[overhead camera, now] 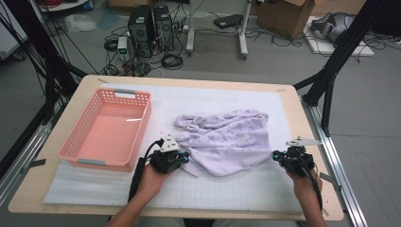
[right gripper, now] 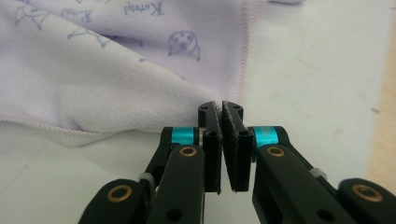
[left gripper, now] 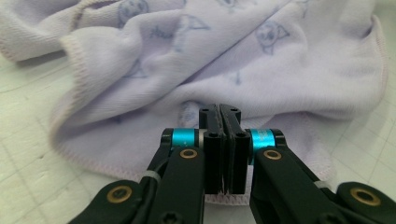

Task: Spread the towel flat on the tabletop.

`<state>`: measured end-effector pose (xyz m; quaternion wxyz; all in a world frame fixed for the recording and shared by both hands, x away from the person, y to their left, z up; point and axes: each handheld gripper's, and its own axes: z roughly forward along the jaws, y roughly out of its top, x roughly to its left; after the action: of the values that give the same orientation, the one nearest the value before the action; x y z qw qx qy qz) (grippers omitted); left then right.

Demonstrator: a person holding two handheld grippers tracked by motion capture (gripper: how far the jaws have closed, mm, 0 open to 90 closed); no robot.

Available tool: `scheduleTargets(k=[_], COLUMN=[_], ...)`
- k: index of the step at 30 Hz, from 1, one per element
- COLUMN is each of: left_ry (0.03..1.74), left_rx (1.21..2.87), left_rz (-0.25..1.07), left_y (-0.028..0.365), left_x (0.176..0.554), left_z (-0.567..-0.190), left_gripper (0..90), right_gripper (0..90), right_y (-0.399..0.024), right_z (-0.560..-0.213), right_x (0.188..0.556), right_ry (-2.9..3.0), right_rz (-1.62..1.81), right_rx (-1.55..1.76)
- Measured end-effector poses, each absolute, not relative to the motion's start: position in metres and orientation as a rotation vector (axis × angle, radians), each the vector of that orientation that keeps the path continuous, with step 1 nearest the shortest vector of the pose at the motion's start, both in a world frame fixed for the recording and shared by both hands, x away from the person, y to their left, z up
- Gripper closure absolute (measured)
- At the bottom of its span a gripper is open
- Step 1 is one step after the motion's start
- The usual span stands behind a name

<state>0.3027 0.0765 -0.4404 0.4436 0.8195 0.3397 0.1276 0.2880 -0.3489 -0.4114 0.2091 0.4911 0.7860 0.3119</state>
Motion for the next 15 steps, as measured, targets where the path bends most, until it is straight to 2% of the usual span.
scheduleTargets(k=[5,7,8,9,10,11,13,15], left_ry=[0.854,0.857,0.849,0.852,0.852,0.852,0.876,0.89], left_rx=[2.0,1.969,1.949,1.919,1.899,1.893,1.902,1.932], left_rz=[0.306,0.314,0.318,0.321,0.306,0.306,0.312,0.311], left_y=[0.088,0.09,0.091,0.091,0.091,0.091,0.085,0.077], left_x=[0.299,0.298,0.298,0.299,0.302,0.304,0.312,0.321], left_z=[-0.436,-0.433,-0.432,-0.431,-0.429,-0.429,-0.428,-0.432], left_gripper=[87.2,84.2,75.6,63.9,55.9,52.2,45.0,43.5], right_gripper=[86.8,86.1,85.4,77.6,73.5,67.7,64.3,59.4], right_y=[-0.358,-0.361,-0.362,-0.364,-0.367,-0.368,-0.366,-0.359], right_z=[-0.406,-0.404,-0.403,-0.4,-0.398,-0.396,-0.396,-0.402], right_x=[0.271,0.264,0.262,0.26,0.26,0.261,0.268,0.279], right_ry=[2.204,2.204,2.189,2.166,2.144,2.116,2.119,2.139], right_rz=[0.772,0.781,0.8,0.845,0.904,0.951,0.992,0.988], right_rx=[1.374,1.379,1.381,1.387,1.395,1.4,1.372,1.354])
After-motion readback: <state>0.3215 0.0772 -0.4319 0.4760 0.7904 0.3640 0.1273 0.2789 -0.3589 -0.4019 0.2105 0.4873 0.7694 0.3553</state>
